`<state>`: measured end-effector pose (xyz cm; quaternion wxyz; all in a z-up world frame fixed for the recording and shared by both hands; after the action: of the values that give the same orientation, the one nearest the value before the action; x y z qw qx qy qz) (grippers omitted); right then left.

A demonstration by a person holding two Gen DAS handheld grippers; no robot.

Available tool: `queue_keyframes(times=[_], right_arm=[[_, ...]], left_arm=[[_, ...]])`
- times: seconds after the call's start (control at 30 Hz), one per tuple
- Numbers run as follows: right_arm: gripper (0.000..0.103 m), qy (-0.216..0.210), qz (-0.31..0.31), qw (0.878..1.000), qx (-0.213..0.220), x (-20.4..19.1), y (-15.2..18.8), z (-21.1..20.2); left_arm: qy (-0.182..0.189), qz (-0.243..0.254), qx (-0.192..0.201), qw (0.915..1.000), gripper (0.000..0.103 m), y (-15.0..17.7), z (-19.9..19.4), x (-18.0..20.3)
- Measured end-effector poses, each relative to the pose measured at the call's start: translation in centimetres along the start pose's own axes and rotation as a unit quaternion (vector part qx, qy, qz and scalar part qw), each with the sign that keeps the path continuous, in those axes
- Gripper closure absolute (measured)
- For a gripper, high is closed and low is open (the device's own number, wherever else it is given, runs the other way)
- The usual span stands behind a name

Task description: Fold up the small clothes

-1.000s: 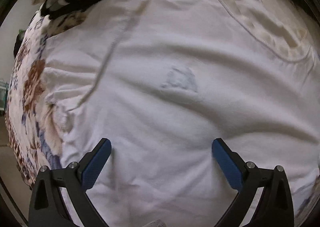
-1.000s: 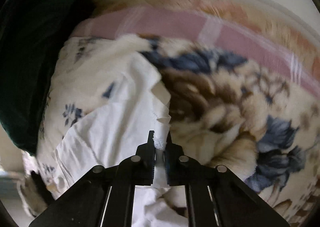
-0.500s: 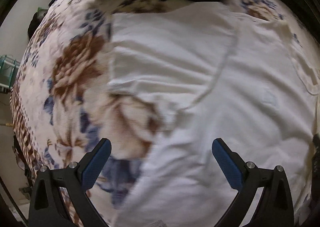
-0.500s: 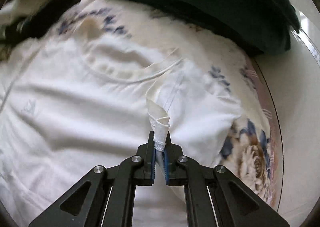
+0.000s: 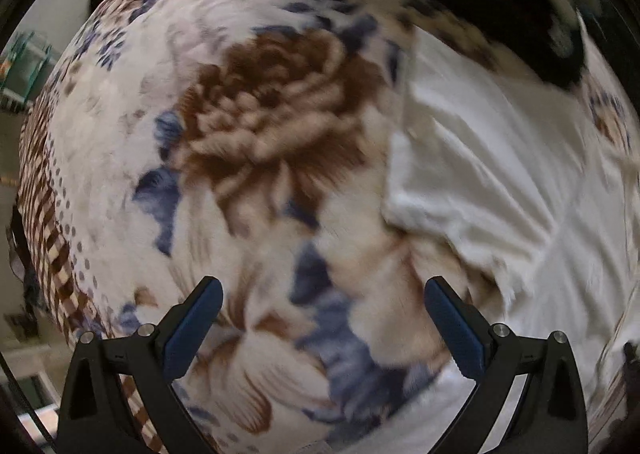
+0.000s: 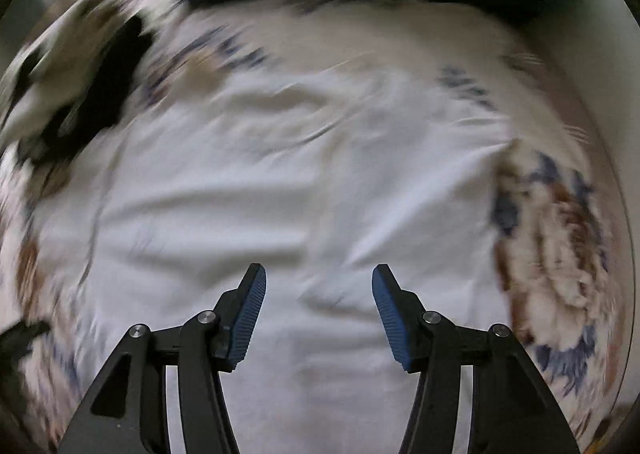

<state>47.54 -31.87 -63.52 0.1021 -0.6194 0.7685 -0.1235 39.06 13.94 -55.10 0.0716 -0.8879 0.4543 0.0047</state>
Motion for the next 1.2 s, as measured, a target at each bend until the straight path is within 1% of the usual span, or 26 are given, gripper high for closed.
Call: queue_keyframes(times=[0.03, 0.07, 0.1, 0.13, 0.17, 0.23, 0.27, 0.33, 0.37, 0.43, 0.5, 0.6, 0.63, 0.67, 0.7, 0.77, 0.8, 0.83, 0.87, 0.9, 1.0, 1.07, 1.1, 1.13, 1.17, 1.2], right_arm=[[0.043, 0.011, 0.009, 1.000, -0.013, 0.1, -0.6, 0.9], [0.043, 0.012, 0.008, 1.000, -0.027, 0.0, -0.7, 2.0], [0.043, 0.028, -0.003, 0.999, -0.031, -0.2, -0.9, 2.7], [0.043, 0.056, -0.020, 0.998, -0.033, -0.7, -1.0, 3.2], [0.043, 0.076, -0.038, 0.996, -0.032, -1.2, -0.7, 3.7], [0.044, 0.112, -0.063, 0.991, -0.029, -2.2, -0.1, 4.5], [0.047, 0.131, -0.068, 0.989, -0.025, -2.3, 0.3, 4.7], [0.092, 0.148, -0.071, 0.986, -0.019, -2.9, 0.2, 4.8], [0.097, 0.158, -0.082, 0.984, -0.015, -3.3, 0.5, 4.8], [0.098, 0.160, -0.110, 0.981, -0.001, -5.1, 1.3, 4.2], [0.099, 0.158, -0.137, 0.978, 0.003, -6.1, 1.7, 4.0], [0.099, 0.159, -0.187, 0.970, 0.008, -7.5, 2.5, 4.1], [0.099, 0.154, -0.202, 0.967, -0.003, -8.0, 2.5, 4.4], [0.099, 0.146, -0.208, 0.967, -0.020, -7.6, 2.7, 4.6], [0.097, 0.136, -0.199, 0.970, -0.030, -7.4, 2.7, 4.5], [0.090, 0.106, -0.156, 0.981, -0.036, -6.1, 1.9, 3.7], [0.075, 0.086, -0.120, 0.988, -0.035, -5.0, 1.1, 2.9], [0.056, 0.057, -0.077, 0.995, -0.026, -3.7, 0.2, 2.0], [0.048, 0.034, -0.044, 0.998, -0.018, -2.9, -0.6, 1.3], [0.042, 0.008, 0.004, 1.000, -0.010, -1.4, -1.8, 0.7], [0.042, -0.020, 0.063, 0.998, -0.019, -0.5, -4.3, 1.4], [0.042, -0.020, 0.091, 0.995, -0.023, -0.8, -5.7, 2.8], [0.042, -0.019, 0.097, 0.994, -0.039, -1.4, -6.1, 4.0], [0.042, -0.030, 0.104, 0.992, -0.060, -2.2, -6.5, 5.5], [0.041, -0.061, 0.107, 0.989, -0.085, -2.9, -6.6, 6.9], [0.040, -0.103, 0.108, 0.983, -0.107, -3.9, -6.8, 7.6]], left_arm=[[0.001, -0.007, 0.002, 1.0000, 0.000, -0.1, 0.1, 0.0], [0.004, -0.011, 0.005, 0.9999, 0.000, -0.3, 0.2, -0.1], [0.006, -0.014, 0.006, 0.9999, 0.000, -1.2, 0.7, -0.9], [0.008, -0.015, 0.006, 0.9998, 0.000, -1.8, 1.0, -1.3], [0.010, -0.015, 0.006, 0.9998, 0.000, -1.9, 1.2, -1.3], [0.011, -0.012, 0.006, 0.9999, 0.000, -0.5, 0.9, -0.2], [0.012, -0.010, 0.003, 0.9999, 0.000, -0.6, 1.1, -0.7], [0.015, -0.009, 0.001, 0.9998, 0.000, -0.1, 1.2, -0.9], [0.014, -0.008, 0.000, 0.9999, 0.000, -0.2, 1.4, -1.1], [0.016, -0.006, -0.003, 0.9998, 0.000, 0.0, 1.5, -1.1], [0.016, -0.004, -0.004, 0.9999, 0.000, 0.7, 1.5, -1.1], [0.017, -0.004, -0.006, 0.9998, 0.000, 1.0, 1.8, -0.8], [0.017, -0.005, -0.006, 0.9998, 0.000, 1.5, 1.6, -0.6], [0.018, -0.005, -0.006, 0.9998, 0.000, 1.4, 1.7, -0.5], [0.017, -0.005, -0.005, 0.9998, 0.000, 1.2, 1.9, -0.7], [0.017, -0.004, -0.002, 0.9998, 0.000, -0.8, 2.9, -2.0], [0.018, -0.003, -0.001, 0.9998, 0.000, -1.0, 2.9, -2.2], [0.017, -0.003, 0.000, 0.9998, 0.000, -0.5, 2.6, -1.8], [0.016, -0.002, 0.001, 0.9999, 0.000, 0.2, 2.4, -0.9], [0.017, -0.001, 0.002, 0.9999, 0.000, 1.6, 1.3, -0.2], [0.019, -0.004, 0.001, 0.9998, 0.000, 1.8, 1.0, 0.0], [0.020, -0.007, 0.000, 0.9998, 0.000, 1.7, 1.1, 0.1], [0.021, -0.007, -0.001, 0.9998, 0.000, 1.7, 1.2, 0.2], [0.021, -0.007, -0.002, 0.9997, 0.000, 1.9, 1.1, 0.4], [0.022, -0.006, -0.003, 0.9997, 0.000, 1.9, 1.1, 0.5], [0.023, -0.004, -0.003, 0.9997, 0.000, 2.0, 1.1, 0.6]])
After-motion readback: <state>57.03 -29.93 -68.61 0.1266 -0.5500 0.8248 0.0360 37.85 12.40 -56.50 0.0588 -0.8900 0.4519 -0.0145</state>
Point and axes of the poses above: each gripper's, at about its wrist camera, not at the fingertips, and z roughly the way its jaws point, x to its right, y to its underside, the point moved 3 cm from there along z, roughly the way its jaws point, and after that the axes turned 3 degrees about -z, right-handed, at the moved point
